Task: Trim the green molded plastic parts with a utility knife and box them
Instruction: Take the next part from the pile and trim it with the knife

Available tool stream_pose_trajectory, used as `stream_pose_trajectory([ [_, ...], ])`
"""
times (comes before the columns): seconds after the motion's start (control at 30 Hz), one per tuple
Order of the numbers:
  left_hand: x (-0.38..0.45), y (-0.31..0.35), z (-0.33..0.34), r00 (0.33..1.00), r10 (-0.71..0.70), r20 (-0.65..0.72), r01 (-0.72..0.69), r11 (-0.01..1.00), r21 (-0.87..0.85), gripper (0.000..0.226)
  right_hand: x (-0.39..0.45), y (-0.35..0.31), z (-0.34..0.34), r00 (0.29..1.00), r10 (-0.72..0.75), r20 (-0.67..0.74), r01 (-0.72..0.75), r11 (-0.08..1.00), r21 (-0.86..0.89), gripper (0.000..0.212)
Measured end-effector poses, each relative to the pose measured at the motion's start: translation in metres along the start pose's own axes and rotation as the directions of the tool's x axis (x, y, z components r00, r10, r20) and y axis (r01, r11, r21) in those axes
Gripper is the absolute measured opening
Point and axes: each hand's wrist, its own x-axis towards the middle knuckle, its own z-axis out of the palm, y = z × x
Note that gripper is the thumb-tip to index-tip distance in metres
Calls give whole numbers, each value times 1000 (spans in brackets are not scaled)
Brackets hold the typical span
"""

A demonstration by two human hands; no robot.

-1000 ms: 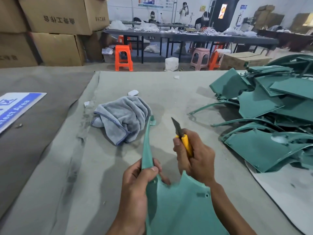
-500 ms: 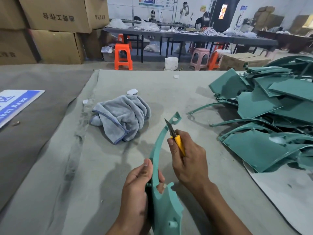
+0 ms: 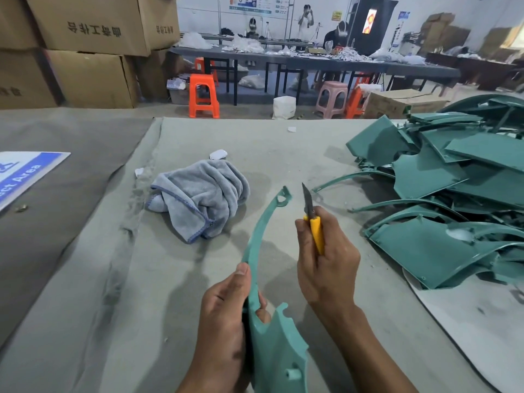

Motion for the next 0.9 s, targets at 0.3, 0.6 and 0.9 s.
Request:
stream_pose_trajectory([
  [0.3, 0, 0, -1, 999, 23, 27, -24, 999, 33, 43, -2, 4, -1, 988, -33, 149, 21, 997, 76, 27],
  [0.6, 0, 2, 0, 1000, 8, 30, -9, 999, 43, 42, -1, 8, -4, 983, -148, 107, 157, 984, -89, 30],
  [0.9, 6, 7, -9, 997, -26, 74, 29, 999, -36, 27, 11, 13, -15, 997, 56, -47, -52, 996, 75, 53],
])
